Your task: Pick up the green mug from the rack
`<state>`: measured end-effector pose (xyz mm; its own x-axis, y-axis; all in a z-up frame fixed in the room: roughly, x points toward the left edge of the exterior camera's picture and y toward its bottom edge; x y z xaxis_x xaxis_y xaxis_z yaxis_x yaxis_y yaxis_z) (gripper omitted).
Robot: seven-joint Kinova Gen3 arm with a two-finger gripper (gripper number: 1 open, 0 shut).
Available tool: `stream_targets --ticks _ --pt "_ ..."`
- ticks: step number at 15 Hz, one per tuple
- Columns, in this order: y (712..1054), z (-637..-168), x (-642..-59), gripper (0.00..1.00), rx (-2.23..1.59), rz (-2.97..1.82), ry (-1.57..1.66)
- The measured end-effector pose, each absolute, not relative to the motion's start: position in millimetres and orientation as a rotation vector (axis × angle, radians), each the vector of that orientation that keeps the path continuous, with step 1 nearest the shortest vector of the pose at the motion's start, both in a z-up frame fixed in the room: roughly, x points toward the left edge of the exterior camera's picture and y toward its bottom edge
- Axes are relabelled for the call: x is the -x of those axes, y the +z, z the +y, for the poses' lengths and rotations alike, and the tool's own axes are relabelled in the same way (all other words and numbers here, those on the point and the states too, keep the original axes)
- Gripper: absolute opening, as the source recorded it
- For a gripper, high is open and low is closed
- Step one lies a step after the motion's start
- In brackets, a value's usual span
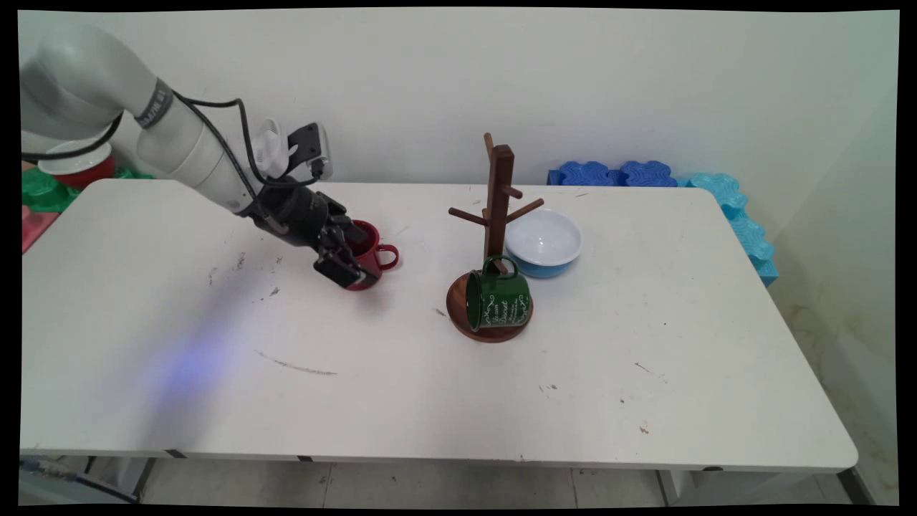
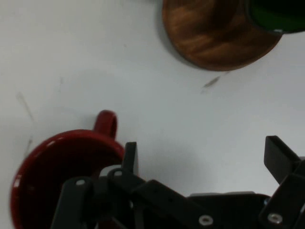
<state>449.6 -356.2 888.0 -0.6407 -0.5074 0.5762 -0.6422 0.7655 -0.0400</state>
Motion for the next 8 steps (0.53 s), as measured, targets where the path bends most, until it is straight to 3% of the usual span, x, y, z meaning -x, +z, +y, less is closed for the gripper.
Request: stream_targets --ticks 8 --pt "879.6 -327.0 -426.0 1.0 -1.039 -2.262 0.249"
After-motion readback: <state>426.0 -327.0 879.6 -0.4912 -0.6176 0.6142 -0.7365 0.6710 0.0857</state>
